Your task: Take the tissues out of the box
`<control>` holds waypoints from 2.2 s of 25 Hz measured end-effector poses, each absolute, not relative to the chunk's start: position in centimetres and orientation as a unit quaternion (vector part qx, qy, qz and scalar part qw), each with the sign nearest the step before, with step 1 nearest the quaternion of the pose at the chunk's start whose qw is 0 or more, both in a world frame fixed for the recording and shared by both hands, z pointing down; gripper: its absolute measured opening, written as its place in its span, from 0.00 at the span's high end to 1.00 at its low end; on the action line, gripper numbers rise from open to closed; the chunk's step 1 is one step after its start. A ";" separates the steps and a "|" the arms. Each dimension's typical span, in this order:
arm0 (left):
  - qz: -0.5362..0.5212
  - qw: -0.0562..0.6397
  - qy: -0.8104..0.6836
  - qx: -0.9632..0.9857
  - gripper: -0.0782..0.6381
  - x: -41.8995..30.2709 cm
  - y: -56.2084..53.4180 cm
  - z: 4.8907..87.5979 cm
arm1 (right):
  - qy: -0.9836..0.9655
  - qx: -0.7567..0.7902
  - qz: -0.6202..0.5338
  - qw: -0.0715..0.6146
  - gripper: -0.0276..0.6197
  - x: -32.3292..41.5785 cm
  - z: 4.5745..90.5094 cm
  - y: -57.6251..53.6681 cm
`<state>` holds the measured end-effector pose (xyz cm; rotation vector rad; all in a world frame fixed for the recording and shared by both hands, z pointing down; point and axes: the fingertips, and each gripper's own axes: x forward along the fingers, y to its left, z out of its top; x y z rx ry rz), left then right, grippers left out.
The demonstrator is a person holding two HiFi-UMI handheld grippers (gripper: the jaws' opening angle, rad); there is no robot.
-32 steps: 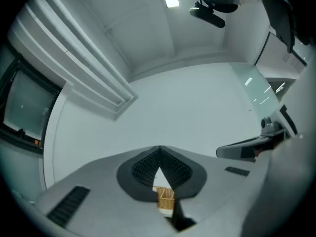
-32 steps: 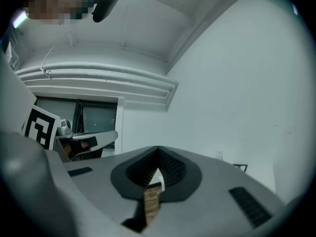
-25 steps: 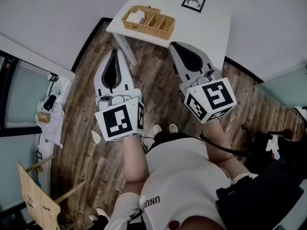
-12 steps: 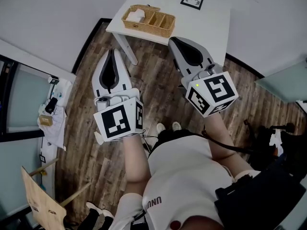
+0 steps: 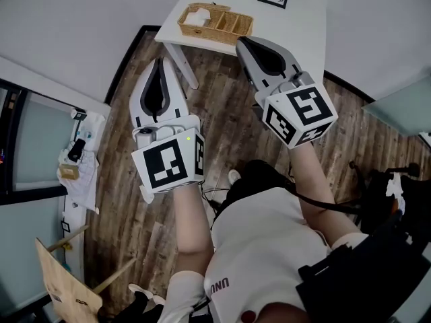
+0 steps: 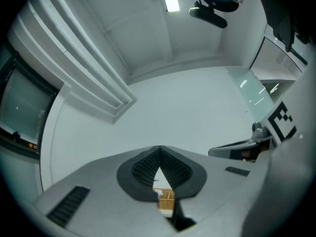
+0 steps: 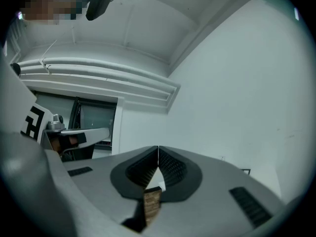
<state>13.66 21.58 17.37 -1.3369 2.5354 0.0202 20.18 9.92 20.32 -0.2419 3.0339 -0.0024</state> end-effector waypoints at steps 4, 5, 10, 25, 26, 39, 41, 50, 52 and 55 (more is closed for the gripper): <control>0.011 0.125 0.879 -0.459 0.87 12.9 22.4 18.1 | 0.994 -0.094 -0.003 0.048 0.93 20.0 20.7 10.5; 0.012 0.122 0.880 -0.459 0.87 12.8 22.6 18.3 | 0.994 -0.097 -0.004 0.047 0.93 20.0 20.9 10.5; 0.017 0.104 0.886 -0.452 0.87 12.1 23.1 19.9 | 0.993 -0.106 -0.010 0.049 0.93 19.8 21.5 10.1; 0.020 0.107 0.893 -0.436 0.87 4.9 19.9 20.1 | 0.993 -0.106 -0.010 0.052 0.93 12.7 21.7 5.2; 0.020 0.106 0.894 -0.436 0.87 4.3 19.5 20.1 | 0.993 -0.106 -0.009 0.051 0.93 12.0 21.7 4.7; 0.028 0.102 0.909 -0.404 0.87 -4.4 14.8 19.7 | 0.995 -0.091 -0.011 0.025 0.93 2.8 21.7 -2.1; 0.029 0.099 0.908 -0.405 0.87 -5.6 13.9 19.5 | 0.996 -0.087 -0.011 0.020 0.93 1.6 21.8 -3.0; 0.023 0.101 0.904 -0.415 0.87 -10.2 8.3 19.7 | 0.997 -0.079 -0.007 0.003 0.92 -3.3 22.1 -7.8; 0.022 0.099 0.904 -0.416 0.87 -10.9 7.3 19.8 | 0.997 -0.080 -0.010 0.002 0.92 -3.9 22.3 -8.8; 0.022 0.097 0.898 -0.428 0.87 -11.5 5.8 19.8 | 0.996 -0.085 -0.014 0.000 0.92 -4.4 22.6 -10.0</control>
